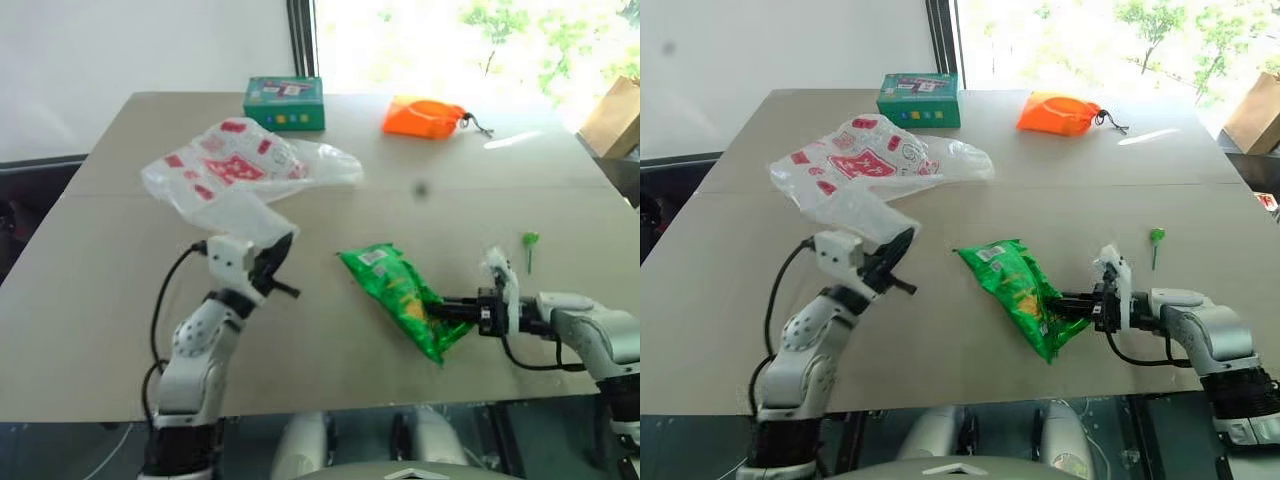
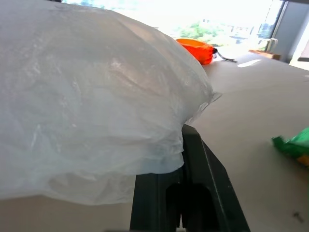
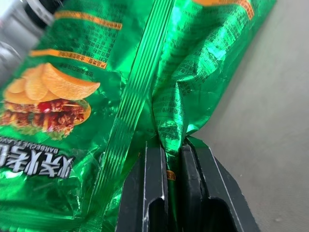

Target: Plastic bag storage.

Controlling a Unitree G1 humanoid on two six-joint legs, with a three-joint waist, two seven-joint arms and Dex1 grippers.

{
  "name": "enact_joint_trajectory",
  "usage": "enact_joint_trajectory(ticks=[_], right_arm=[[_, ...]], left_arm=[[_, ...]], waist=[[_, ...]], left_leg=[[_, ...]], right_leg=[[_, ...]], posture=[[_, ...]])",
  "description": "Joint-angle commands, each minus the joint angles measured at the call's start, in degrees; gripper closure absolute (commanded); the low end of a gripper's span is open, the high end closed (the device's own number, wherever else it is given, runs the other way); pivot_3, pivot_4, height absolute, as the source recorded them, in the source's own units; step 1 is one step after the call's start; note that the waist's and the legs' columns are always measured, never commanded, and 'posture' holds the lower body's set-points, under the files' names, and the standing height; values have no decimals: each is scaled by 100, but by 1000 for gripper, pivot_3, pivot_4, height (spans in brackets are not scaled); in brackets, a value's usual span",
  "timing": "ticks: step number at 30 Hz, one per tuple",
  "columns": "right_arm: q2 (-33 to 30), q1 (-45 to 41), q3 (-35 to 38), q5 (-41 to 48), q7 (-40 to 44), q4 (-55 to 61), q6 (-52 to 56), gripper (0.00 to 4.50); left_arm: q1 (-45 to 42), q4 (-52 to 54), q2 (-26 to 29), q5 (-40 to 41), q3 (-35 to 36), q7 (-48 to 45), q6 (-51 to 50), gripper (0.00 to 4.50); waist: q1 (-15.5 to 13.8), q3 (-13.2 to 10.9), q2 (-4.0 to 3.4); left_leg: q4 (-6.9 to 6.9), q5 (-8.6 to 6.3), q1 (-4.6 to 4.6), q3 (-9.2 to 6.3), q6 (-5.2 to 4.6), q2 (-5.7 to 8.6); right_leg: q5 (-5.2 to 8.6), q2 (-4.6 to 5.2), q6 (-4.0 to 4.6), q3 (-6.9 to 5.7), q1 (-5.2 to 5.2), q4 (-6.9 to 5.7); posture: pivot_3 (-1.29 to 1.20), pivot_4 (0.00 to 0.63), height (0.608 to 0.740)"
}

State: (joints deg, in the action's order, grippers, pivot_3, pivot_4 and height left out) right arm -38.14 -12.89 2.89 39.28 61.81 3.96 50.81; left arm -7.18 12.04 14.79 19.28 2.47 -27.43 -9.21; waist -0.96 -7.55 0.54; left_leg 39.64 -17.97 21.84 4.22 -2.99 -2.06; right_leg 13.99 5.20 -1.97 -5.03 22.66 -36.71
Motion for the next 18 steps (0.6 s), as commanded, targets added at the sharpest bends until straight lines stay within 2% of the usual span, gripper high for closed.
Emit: enact_joint_trajectory(ticks=[1,3,5,10,14,18], right_arm=[[-147,-26,699,247,-265,35,45,4432],[-322,54,1076,149,-404,-122,-133,4432],[-420,91,1246,116,-509,-165,-197,4432],[-661,247,1496,147,-585,-97,-226,4432],[-845,263,1474,130,-422,-197,-255,4432],[-1006,60,1017,-124,-113,-316,-420,4432]], left_arm=[[-601,-304,-224,-59,-505,-320,83,4500],[-1135,-569,-478,53,-961,-754,6,4500],[-1317,-623,-508,179,-1198,-1183,-69,4500],[-1164,-146,142,706,-1826,-2663,-730,4500],[-885,24,693,891,-1621,-3021,-939,4500],[-430,268,1136,1136,-1085,-3043,-999,4500]], waist=[[0,-1,-2],[-53,-10,-6],[-75,-11,-6],[34,-21,-23],[30,-47,-56],[25,-54,-54]], left_leg=[[0,0,0,0,0,0],[-1,0,3,-2,0,1],[1,0,9,-3,-1,7],[-24,0,-3,1,-1,-1],[-23,2,-9,0,2,-5],[-19,4,-9,-2,6,-4]], right_leg=[[0,-3,0,-2,0,2],[0,-8,-1,-8,1,3],[0,-9,-2,-11,2,4],[2,-31,-5,14,12,12],[2,-40,-4,32,19,0],[2,-37,-5,37,21,-3]], posture=[[0,150,740],[0,150,740],[0,150,740],[0,150,740],[0,150,740],[0,150,740]])
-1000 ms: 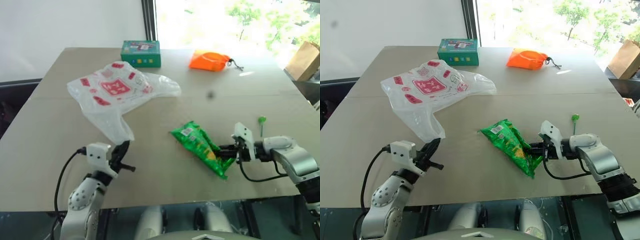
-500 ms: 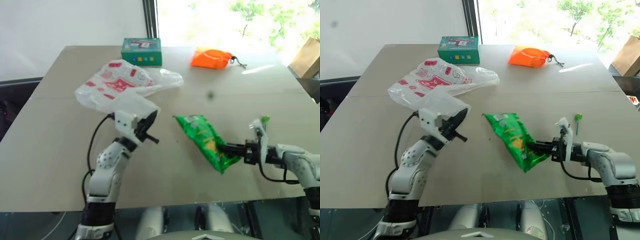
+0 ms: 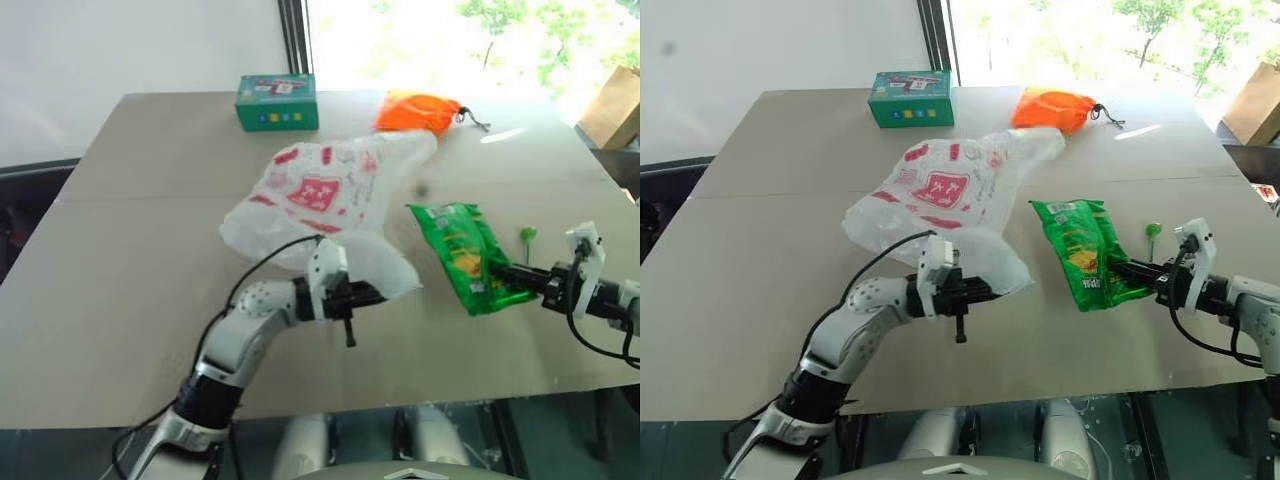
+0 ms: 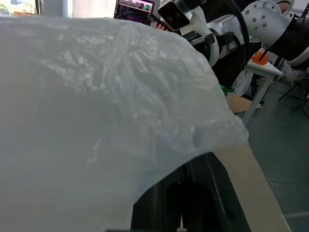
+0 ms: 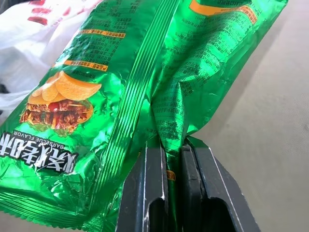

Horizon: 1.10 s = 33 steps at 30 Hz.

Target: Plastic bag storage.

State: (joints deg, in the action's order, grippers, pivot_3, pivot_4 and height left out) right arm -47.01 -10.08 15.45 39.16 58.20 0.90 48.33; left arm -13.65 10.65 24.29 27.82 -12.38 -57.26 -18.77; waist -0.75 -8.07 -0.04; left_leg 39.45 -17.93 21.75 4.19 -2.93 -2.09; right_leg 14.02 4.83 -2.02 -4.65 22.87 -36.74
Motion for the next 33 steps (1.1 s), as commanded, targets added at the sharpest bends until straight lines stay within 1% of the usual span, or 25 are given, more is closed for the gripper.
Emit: enact_joint_trajectory(ticks=[1,3,6,9,13,19,24,26,29,30,33], right_arm=[[-115,-329,-412,-175,328,-28,-202,4432],[-96,-543,-707,-290,444,-126,-233,4432],[-25,-936,-1381,-697,727,-415,-496,4432],[66,-1241,-1795,-920,1025,-705,-689,4432],[594,-2063,-2205,-1183,1216,-1345,-987,4432],[1259,-3114,-2379,-1565,1308,-2450,-1484,4432],[1861,-3718,-2235,-1628,1298,-3109,-1676,4432],[2114,-3914,-2093,-1569,1127,-3290,-1650,4432],[2587,-4212,-1925,-1710,427,-3688,-1773,4432],[2734,-4265,-1924,-1738,327,-3727,-1772,4432],[3260,-4398,-1871,-1568,-36,-3554,-1246,4432]], left_arm=[[349,513,259,351,507,-51,-63,4500],[537,689,316,419,645,30,-75,4500],[888,1096,271,641,875,237,-129,4500],[1133,1374,184,713,964,472,-137,4500],[1708,1784,163,624,835,628,-71,4500],[2138,1976,283,457,695,693,-28,4500],[2327,1959,338,364,682,714,60,4500],[2349,1933,344,339,686,710,91,4500],[2358,1892,347,288,669,702,146,4500],[2349,1876,340,276,661,705,157,4500],[2270,1789,318,216,643,719,192,4500]], waist=[[25,-5,8],[8,-8,9],[2,-12,13],[-26,-13,13],[38,-18,16],[7,-25,10],[-3,-27,7],[4,-28,6],[24,-29,5],[39,-29,5],[69,-29,3]], left_leg=[[1,0,-1,1,0,0],[1,0,1,1,0,-1],[1,0,7,2,1,0],[1,0,11,1,1,1],[2,0,10,7,1,2],[1,4,9,4,7,0],[1,3,16,7,7,1],[1,3,18,5,7,1],[1,4,17,7,7,0],[1,4,17,8,8,0],[0,5,22,9,10,-1]], right_leg=[[0,0,0,2,0,0],[0,0,0,6,3,0],[0,2,0,6,9,1],[0,5,0,2,12,1],[-1,7,0,6,12,1],[-1,1,1,1,16,-6],[-1,4,1,1,18,-2],[-1,5,1,-2,19,-2],[-1,5,1,-1,22,-6],[-1,5,1,0,24,-9],[-1,4,1,0,31,-11]], posture=[[0,150,740],[0,150,740],[0,150,740],[0,150,740],[0,150,740],[0,150,740],[0,150,740],[0,150,740],[0,150,740],[0,150,740],[0,150,740]])
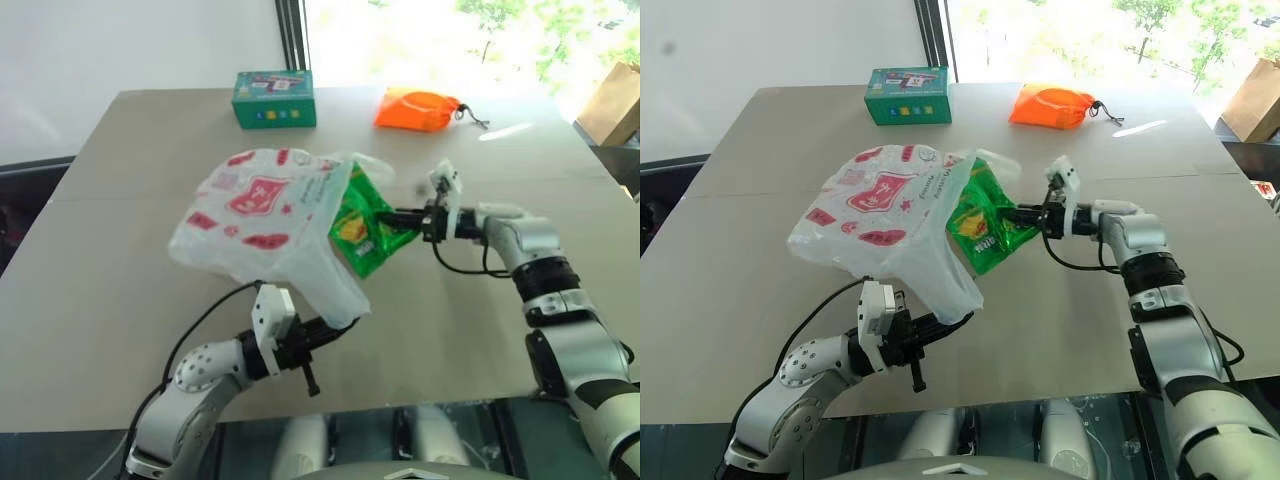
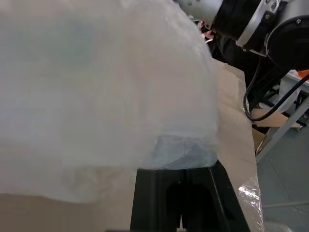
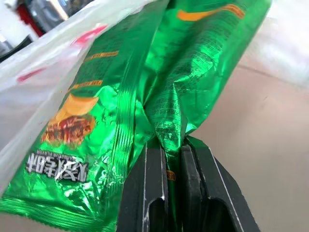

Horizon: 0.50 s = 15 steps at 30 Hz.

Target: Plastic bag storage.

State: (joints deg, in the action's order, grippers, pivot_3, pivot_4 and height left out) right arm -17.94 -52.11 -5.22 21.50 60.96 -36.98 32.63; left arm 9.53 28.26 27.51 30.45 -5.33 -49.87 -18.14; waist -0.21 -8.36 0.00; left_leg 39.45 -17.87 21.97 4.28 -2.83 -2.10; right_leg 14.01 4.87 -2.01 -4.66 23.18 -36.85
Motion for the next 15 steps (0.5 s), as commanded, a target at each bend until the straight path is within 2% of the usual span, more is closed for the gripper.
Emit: enact_joint_trajectory(ticks=[1,3,6,10,15], right_arm=[[570,-237,224,249,-516,298,522,4432],[805,-200,109,207,-590,524,663,4432],[790,-117,-5,140,-444,732,789,4432],[708,-209,367,105,-833,343,552,4432],[373,-330,1057,209,-1319,-93,300,4432]], left_arm=[[-101,-20,-8,-64,-57,-21,140,4500],[-204,-104,-17,-96,-55,-30,162,4500],[-319,-193,-20,-157,-85,-54,198,4500],[-554,-401,-52,-276,-144,-71,318,4500],[-1000,-834,-370,-467,54,336,675,4500]], waist=[[42,-1,-1],[76,-1,-2],[68,-2,-4],[77,-2,-3],[89,-3,-4]], left_leg=[[-1,0,1,1,0,0],[-1,1,2,1,2,0],[-1,2,10,-2,3,1],[0,2,12,-1,3,8],[-1,4,10,0,7,5]], right_leg=[[0,0,0,0,1,0],[0,0,0,0,3,-3],[0,1,0,-2,9,-4],[0,6,-1,-2,9,-1],[0,2,-1,-2,11,-5]], posture=[[0,150,740],[0,150,740],[0,150,740],[0,150,740],[0,150,740]])
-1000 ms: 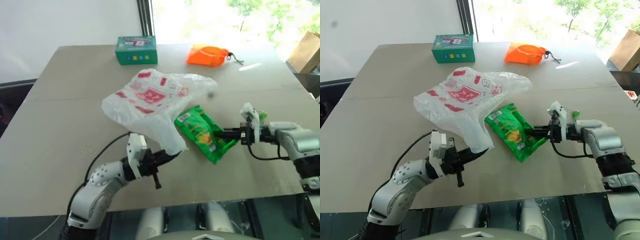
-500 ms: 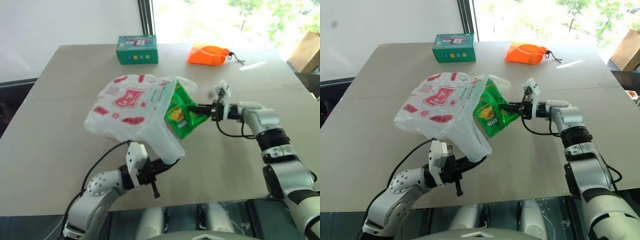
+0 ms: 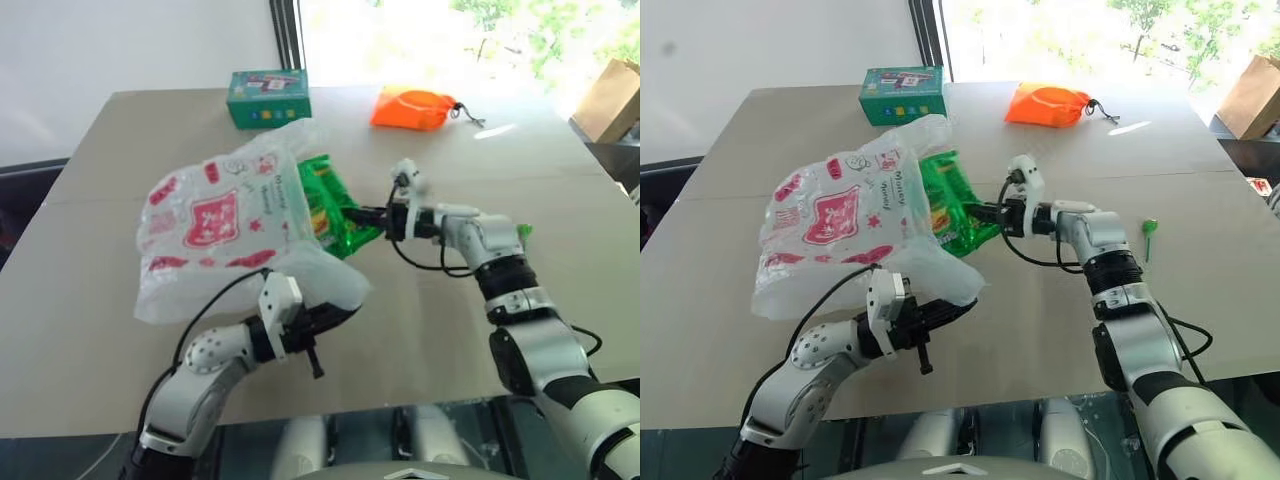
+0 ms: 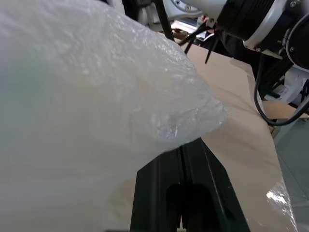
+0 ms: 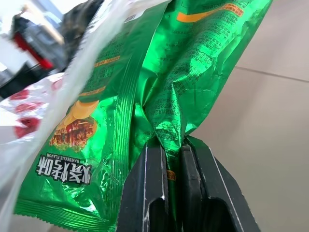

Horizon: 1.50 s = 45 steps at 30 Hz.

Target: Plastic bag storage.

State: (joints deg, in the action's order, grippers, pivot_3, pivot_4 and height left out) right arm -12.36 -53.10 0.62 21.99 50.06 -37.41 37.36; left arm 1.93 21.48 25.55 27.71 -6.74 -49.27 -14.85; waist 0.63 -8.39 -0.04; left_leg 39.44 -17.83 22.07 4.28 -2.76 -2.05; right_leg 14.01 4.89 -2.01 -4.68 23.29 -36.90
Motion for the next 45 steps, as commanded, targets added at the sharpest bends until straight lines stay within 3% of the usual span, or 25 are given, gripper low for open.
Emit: enact_joint_trajectory(ticks=[1,9,17,20,23,25,27,29,31,35,37,40,44,45], right_arm=[[-291,-212,594,189,-262,-75,-157,4432],[-1345,401,1293,273,-428,205,-18,4432],[-1917,976,2359,765,-1076,897,200,4432],[-2166,1395,2837,903,-1361,1196,199,4432],[-2315,1659,3097,992,-1533,1371,166,4432],[-2387,1760,3209,1049,-1589,1435,159,4432],[-2502,1817,3306,1101,-1593,1440,155,4432],[-2628,1786,3394,1146,-1601,1374,161,4432],[-2771,1706,3409,1179,-1511,1285,118,4432],[-3017,1302,3438,1242,-1461,839,23,4432],[-3029,1145,3346,1232,-1375,660,-7,4432],[-2913,1019,3186,1177,-1259,473,-83,4432],[-2783,937,3022,1082,-1250,344,-251,4432],[-2769,922,2987,1086,-1235,339,-253,4474]], left_arm=[[-418,-296,-286,-248,276,451,425,4500],[-2478,-1916,-982,-531,1102,1838,689,4500],[-5479,-5322,-1485,-1483,1608,4102,1195,4500],[-6931,-7257,-1576,-1977,1652,5442,1549,4500],[-7442,-8002,-1785,-2364,1315,5384,2140,4500],[-7341,-7874,-2122,-2274,1067,4260,2622,4500],[-6426,-6382,-2379,-1544,268,1667,2786,4500],[-5194,-4381,-2023,-619,-615,-489,2094,4500],[-4325,-3068,-1396,-234,-957,-1188,1302,4500],[-3129,-1783,-13,-295,-830,-1535,597,4500],[-2771,-1600,301,-641,-552,-1121,811,4500],[-2665,-1467,-232,-405,319,463,313,4500],[-2383,-855,-690,-185,699,1209,-25,4500],[-2326,-669,-846,-16,819,1377,-59,4247]], waist=[[-4,0,0],[-41,-2,2],[-45,-7,9],[-40,-10,15],[-77,-14,21],[-83,-14,21],[-90,-11,14],[-38,-13,1],[53,-38,-36],[186,-67,-65],[177,-74,-60],[110,-79,-47],[17,-82,-10],[1,-82,-10]], left_leg=[[0,0,1,1,0,0],[1,1,4,1,1,3],[2,4,11,8,4,30],[-7,4,14,12,5,35],[-7,5,45,3,7,39],[-11,6,53,5,7,47],[-14,6,60,6,7,52],[-18,6,61,9,8,52],[-22,6,62,7,9,49],[-22,30,45,11,49,24],[-23,41,-4,24,66,14],[-11,43,-56,5,60,-3],[15,43,-38,5,35,0],[16,41,-32,12,32,1]], right_leg=[[0,0,0,0,1,0],[-1,1,-1,-2,0,0],[-2,3,-5,-12,1,4],[-1,5,-8,-15,1,6],[0,8,-11,-39,13,6],[3,12,-16,-40,19,8],[8,14,-24,-43,21,15],[13,15,-32,-42,24,19],[17,13,-35,-42,30,19],[17,-7,-32,-20,50,-10],[15,-15,-27,6,36,-57],[15,-15,-27,36,-12,-72],[-5,-9,-4,65,-12,-73],[-6,-7,-4,75,-4,-73]], posture=[[0,150,740],[0,150,740],[0,150,740],[0,150,740],[0,150,740],[0,150,740],[0,150,740],[0,150,740],[0,150,740],[0,150,740],[0,150,740],[0,150,740],[0,150,740],[0,150,740]])
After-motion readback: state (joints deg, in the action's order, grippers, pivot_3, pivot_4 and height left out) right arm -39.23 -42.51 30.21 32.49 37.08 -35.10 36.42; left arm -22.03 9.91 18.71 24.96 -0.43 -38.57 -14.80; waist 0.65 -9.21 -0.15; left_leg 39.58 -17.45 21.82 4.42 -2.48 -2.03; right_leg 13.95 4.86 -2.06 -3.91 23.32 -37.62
